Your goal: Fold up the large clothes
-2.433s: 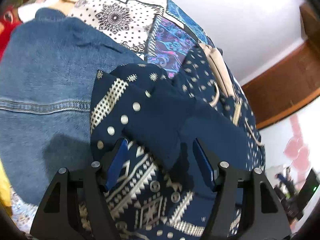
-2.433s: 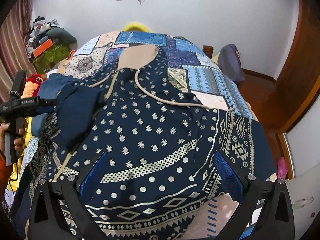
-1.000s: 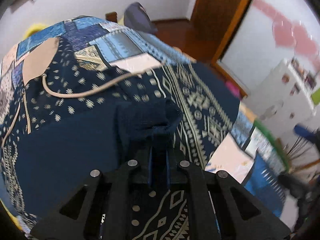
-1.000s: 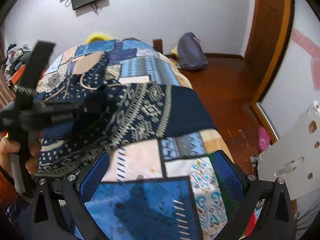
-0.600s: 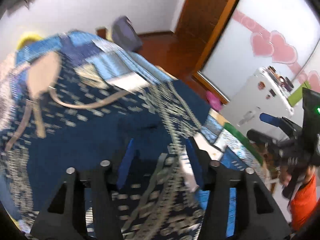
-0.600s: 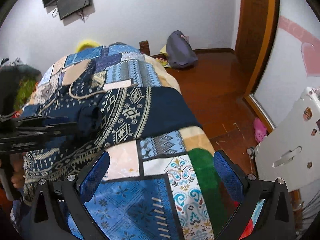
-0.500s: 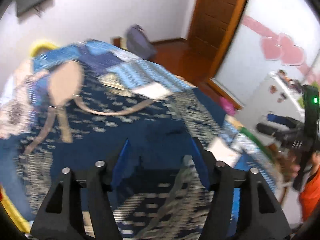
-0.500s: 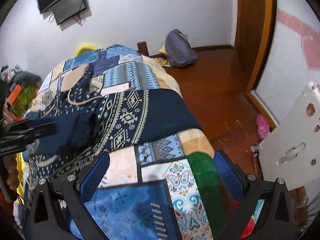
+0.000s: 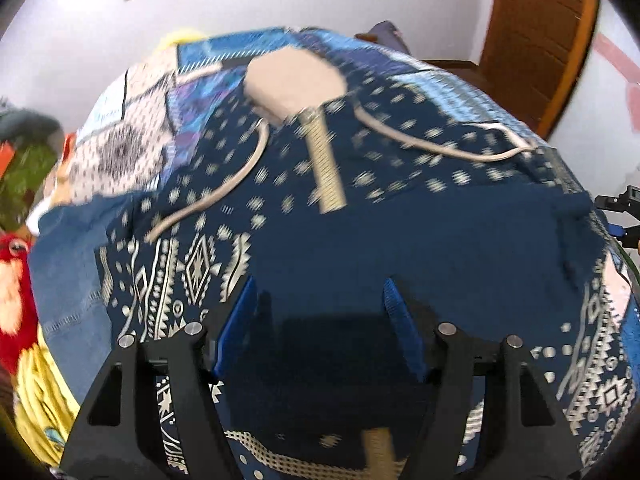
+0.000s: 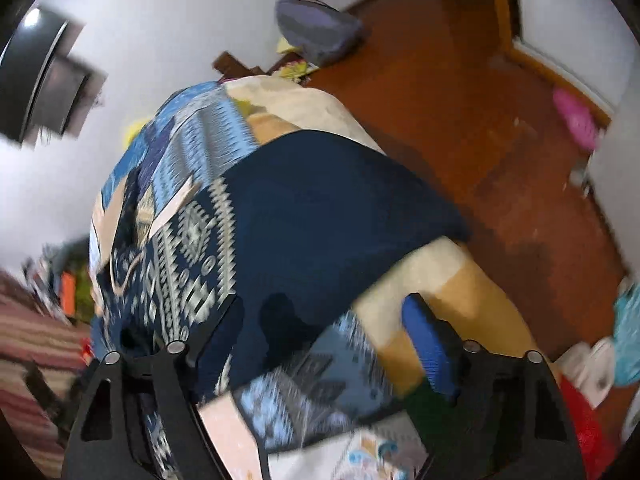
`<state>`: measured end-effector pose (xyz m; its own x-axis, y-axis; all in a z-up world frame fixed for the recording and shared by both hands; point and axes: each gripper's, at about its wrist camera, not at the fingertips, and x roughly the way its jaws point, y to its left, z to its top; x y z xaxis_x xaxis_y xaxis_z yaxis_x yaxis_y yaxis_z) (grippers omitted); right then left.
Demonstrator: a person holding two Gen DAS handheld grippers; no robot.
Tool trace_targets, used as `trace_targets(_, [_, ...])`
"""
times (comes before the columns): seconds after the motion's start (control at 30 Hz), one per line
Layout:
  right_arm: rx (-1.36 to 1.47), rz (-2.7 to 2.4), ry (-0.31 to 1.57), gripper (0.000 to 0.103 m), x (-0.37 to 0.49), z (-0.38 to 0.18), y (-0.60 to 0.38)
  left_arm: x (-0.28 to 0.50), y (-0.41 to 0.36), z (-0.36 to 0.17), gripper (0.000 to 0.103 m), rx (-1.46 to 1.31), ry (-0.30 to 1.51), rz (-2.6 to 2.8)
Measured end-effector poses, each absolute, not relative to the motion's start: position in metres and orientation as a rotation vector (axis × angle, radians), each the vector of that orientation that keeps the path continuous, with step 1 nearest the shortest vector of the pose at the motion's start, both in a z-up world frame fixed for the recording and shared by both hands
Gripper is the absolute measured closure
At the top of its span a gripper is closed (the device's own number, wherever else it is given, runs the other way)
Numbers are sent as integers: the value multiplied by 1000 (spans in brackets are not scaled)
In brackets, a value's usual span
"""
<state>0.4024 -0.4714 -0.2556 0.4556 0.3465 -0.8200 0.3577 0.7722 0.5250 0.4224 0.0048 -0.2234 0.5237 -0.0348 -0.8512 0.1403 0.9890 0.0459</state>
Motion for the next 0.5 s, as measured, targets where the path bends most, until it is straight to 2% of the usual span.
trace_targets(0.03, [733, -18, 1119, 30, 407, -259, -473, 423, 10, -227, 38, 99, 1018, -100])
trace_targets(0.23, [731, -67, 1086, 62, 430, -268, -476, 427, 23, -234, 38, 15, 1018, -93])
trace_targets(0.3, [703, -91, 1071, 87, 436, -265, -475, 427, 24, -232, 38, 1, 1019, -87])
trace_targets(0.37, [673, -96, 1031, 94, 437, -255, -472, 426, 23, -229, 38, 3, 1014, -83])
trace_targets(0.5, [603, -67, 907, 96, 424, -214, -455, 418, 21, -215, 38, 14, 990, -83])
